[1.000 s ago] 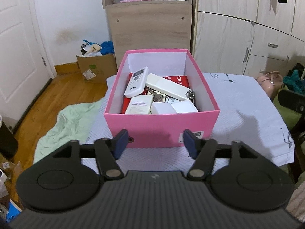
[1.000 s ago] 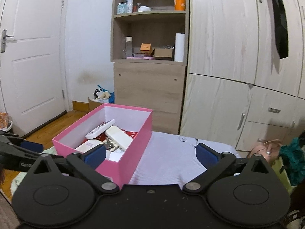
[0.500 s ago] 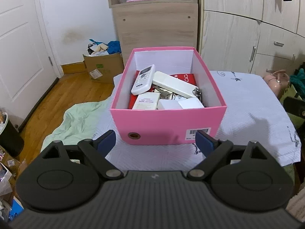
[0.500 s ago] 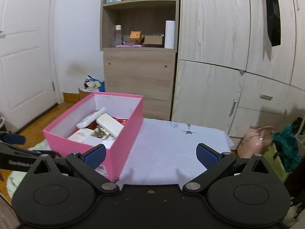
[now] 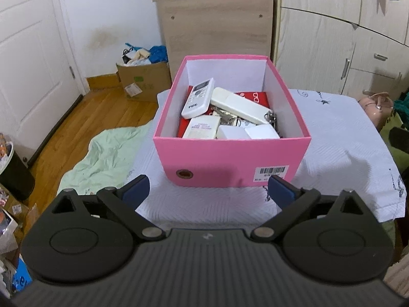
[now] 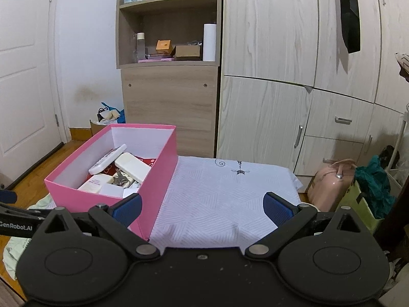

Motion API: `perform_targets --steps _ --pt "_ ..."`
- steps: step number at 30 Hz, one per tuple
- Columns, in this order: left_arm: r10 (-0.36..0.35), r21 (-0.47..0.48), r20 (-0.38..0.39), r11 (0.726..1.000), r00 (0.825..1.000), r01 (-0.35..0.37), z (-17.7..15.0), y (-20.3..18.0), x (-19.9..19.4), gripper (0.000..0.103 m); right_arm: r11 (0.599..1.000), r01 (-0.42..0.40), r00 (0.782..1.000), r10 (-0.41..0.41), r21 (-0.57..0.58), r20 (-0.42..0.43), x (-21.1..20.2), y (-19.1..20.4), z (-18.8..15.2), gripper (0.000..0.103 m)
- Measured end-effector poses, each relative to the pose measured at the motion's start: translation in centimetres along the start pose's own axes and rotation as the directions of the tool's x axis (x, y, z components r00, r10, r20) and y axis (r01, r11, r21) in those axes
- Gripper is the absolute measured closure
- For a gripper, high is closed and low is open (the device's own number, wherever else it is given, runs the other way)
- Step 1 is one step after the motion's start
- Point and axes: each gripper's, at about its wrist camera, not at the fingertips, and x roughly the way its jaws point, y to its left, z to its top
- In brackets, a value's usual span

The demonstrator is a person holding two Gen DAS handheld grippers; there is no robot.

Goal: Organize rigid objects

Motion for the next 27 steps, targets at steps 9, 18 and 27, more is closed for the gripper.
perform_targets --steps 9,18,27 --pt "0.008 0.012 0.031 1.000 0.999 -0.008 -0.3 -0.3 -0.2 0.003 1.000 0.015 1.000 -0.015 -0.019 -0.008 0.2 0.1 -0.3 0.001" --pt "-0.001 -0.014 0.096 1.000 0.995 0.002 -1.3 -0.9 -0.4 0.003 0.998 0.042 0.998 -0.040 -0.052 0.048 -0.3 0.2 -0.8 0.001" --pt "0.042 -0.023 0.172 0.999 0.984 -0.038 -2.0 -1.0 -1.0 0.000 0.995 0.089 0.984 -0.080 -0.051 0.158 -1.2 0.2 -1.5 0.001"
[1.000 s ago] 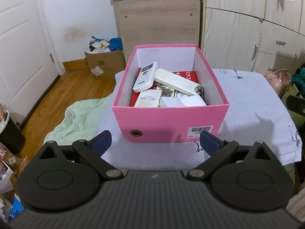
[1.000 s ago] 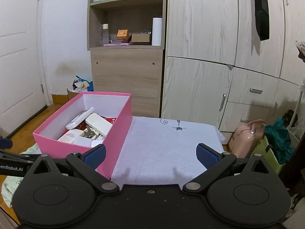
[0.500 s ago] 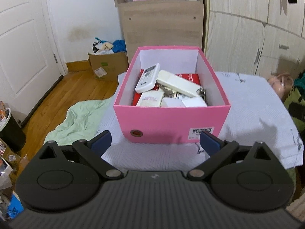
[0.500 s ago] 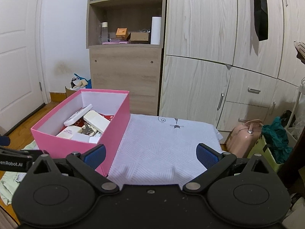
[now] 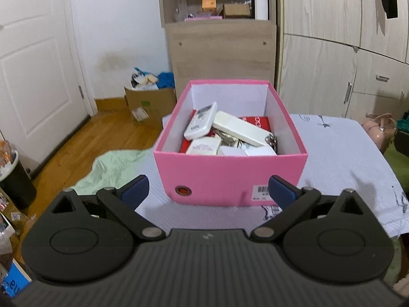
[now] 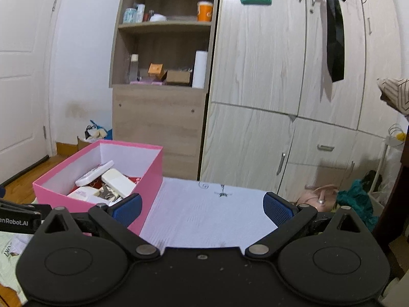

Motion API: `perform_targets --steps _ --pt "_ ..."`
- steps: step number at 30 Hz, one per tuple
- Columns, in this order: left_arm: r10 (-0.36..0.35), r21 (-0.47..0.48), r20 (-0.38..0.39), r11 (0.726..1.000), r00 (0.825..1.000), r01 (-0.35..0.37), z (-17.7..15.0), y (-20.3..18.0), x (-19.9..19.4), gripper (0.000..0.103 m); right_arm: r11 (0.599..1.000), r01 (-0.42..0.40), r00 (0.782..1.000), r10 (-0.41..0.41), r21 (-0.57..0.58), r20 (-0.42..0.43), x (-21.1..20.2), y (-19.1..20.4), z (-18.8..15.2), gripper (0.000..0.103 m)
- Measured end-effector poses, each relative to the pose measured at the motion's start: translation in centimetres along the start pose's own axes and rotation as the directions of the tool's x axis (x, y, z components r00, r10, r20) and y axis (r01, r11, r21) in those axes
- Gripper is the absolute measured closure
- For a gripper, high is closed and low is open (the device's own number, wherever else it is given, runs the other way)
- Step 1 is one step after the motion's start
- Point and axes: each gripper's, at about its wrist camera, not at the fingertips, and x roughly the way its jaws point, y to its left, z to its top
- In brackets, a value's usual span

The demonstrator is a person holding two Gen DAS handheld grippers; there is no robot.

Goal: Organize rigid objects

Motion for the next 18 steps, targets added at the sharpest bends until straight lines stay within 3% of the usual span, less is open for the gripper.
perform_targets --steps 18 --pt "0.021 0.023 0.026 1.000 0.999 -0.021 -0.25 -0.42 -0.36 0.000 1.000 0.001 1.000 -0.001 -0.021 -0.025 0.63 0.15 -0.02 0.001"
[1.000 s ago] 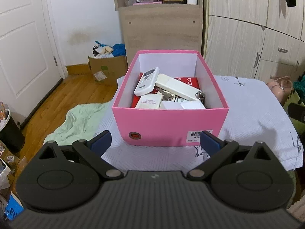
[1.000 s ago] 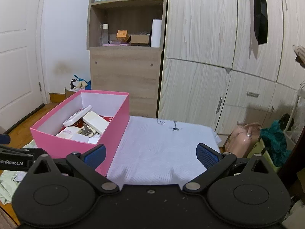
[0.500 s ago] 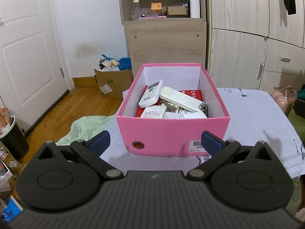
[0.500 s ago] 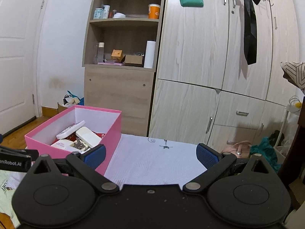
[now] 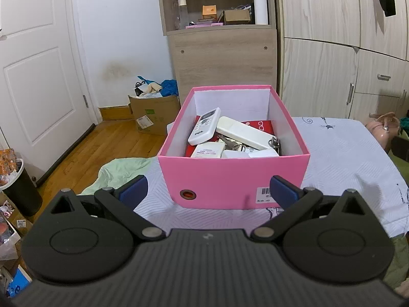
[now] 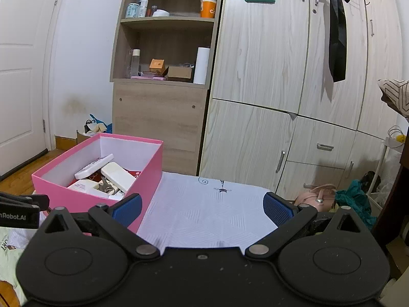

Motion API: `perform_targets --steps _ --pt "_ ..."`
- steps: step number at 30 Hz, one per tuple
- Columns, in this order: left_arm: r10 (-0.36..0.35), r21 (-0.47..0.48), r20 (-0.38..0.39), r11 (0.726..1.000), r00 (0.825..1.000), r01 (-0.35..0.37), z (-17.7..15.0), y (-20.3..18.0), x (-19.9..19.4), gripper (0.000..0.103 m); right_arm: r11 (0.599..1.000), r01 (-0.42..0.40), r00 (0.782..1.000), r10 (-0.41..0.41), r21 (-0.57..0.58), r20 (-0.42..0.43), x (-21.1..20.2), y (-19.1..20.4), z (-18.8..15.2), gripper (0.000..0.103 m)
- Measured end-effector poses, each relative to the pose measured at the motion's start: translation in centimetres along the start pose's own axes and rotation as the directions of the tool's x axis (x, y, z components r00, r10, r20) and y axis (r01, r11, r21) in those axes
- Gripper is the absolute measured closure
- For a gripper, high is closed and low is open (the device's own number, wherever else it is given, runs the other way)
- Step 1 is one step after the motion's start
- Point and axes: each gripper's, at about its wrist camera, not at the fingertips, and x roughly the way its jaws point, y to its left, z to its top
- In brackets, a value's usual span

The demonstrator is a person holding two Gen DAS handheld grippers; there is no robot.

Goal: Organize rigid objects

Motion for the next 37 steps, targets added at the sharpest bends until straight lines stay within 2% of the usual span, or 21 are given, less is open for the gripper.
perform_targets --steps 20,37 --pt "0.036 0.024 -0.022 0.999 0.999 -0.035 -0.02 -0.24 0.26 0.000 1.000 0.008 0.999 -0.008 0.005 -0.032 0.46 -0.15 -0.30 0.001" --pt "0.009 0.036 -0.037 0.999 0.999 -0.008 -0.01 -0.18 0.30 0.000 1.000 0.010 0.999 -0.009 0.007 -0.053 0.67 -0.26 -0.43 0.001"
